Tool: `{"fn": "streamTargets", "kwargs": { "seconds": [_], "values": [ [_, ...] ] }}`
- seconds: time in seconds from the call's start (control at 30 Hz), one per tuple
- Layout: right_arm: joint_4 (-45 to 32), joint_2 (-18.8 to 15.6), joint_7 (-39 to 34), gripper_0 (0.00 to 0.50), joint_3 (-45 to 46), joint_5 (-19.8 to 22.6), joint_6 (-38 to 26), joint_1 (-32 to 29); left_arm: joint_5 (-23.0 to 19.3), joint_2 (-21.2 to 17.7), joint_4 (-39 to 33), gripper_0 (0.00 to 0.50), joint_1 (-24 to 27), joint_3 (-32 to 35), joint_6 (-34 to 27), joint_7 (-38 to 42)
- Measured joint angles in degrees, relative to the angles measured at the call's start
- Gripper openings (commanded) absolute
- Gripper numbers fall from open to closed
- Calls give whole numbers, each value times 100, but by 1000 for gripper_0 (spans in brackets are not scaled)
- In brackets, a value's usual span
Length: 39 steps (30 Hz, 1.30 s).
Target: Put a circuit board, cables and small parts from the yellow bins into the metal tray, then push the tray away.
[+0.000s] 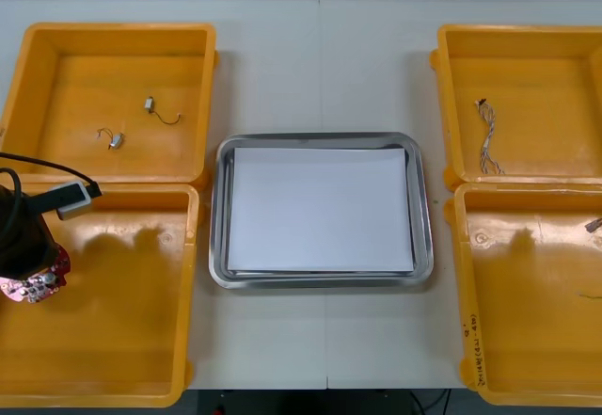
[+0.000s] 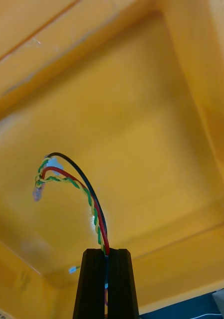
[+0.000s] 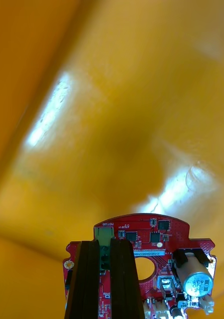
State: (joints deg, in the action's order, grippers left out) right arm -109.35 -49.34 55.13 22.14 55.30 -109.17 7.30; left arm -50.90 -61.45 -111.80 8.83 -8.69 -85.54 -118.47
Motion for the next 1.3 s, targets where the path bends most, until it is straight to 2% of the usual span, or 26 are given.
{"fn": "streamTargets", "kwargs": {
  "seconds": [0.37, 0.5, 0.7, 0.87, 1.1, 1.3],
  "values": [
    [-11, -723, 0, 0, 8, 902, -52, 436, -5, 445, -385, 0, 242, 668, -1260, 0],
    [-15, -831, 1, 0, 8, 1107, -53, 548, -5, 655, -520, 0, 452, 756, -1693, 1],
    [-30, -888, 10, 0, -31, 1189, -55, 792, 129, 1017, -950, 0, 746, 813, -2346, 54],
    [-33, -1021, 66, 0, -300, 1241, -56, 1095, 149, 1325, -1161, 0, 990, 815, -2387, 477],
    [-94, -1090, 176, 0, -791, 1375, -56, 1608, 169, 1756, -1219, 0, 1425, 786, -2399, 1804],
    [-231, -1090, 1105, 0, -990, 1435, -57, 1781, 295, 1951, -1291, 0, 1681, 448, -2400, 1946]
  ]
}}
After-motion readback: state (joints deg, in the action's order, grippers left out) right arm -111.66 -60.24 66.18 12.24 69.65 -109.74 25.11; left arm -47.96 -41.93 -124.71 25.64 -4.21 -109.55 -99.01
